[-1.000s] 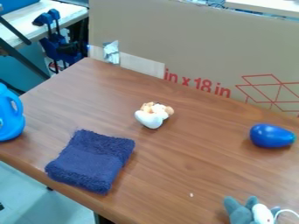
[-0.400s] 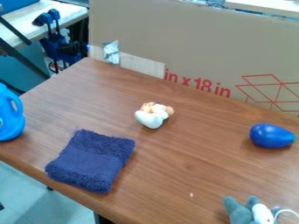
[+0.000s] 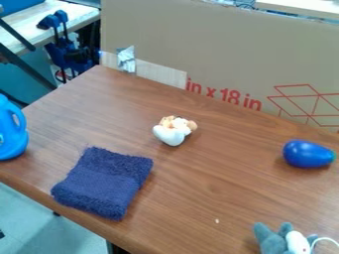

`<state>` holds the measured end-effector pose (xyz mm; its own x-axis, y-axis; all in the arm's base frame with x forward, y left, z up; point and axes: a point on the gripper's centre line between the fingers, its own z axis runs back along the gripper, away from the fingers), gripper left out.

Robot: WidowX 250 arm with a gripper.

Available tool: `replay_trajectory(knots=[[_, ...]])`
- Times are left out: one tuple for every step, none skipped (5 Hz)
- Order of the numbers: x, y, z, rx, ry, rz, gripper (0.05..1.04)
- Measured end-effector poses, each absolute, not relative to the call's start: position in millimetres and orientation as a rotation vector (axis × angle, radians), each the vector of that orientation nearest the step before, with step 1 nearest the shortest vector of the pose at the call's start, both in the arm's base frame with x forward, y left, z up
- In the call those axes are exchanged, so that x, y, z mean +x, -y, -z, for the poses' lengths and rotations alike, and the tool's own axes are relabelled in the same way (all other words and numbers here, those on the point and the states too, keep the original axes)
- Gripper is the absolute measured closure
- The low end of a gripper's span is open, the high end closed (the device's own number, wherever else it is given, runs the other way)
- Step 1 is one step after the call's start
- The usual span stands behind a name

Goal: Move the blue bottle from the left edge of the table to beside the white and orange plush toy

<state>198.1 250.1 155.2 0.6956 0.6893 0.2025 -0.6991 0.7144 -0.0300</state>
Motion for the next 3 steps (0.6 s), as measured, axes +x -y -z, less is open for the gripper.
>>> replay_trajectory(knots=[[208,-248,-155,0.017,0.226,-0.768,0.082],[214,-243,-158,-0.031,0.249,-0.783,0.082],[218,-238,-158,-0.062,0.253,-0.796,0.082]])
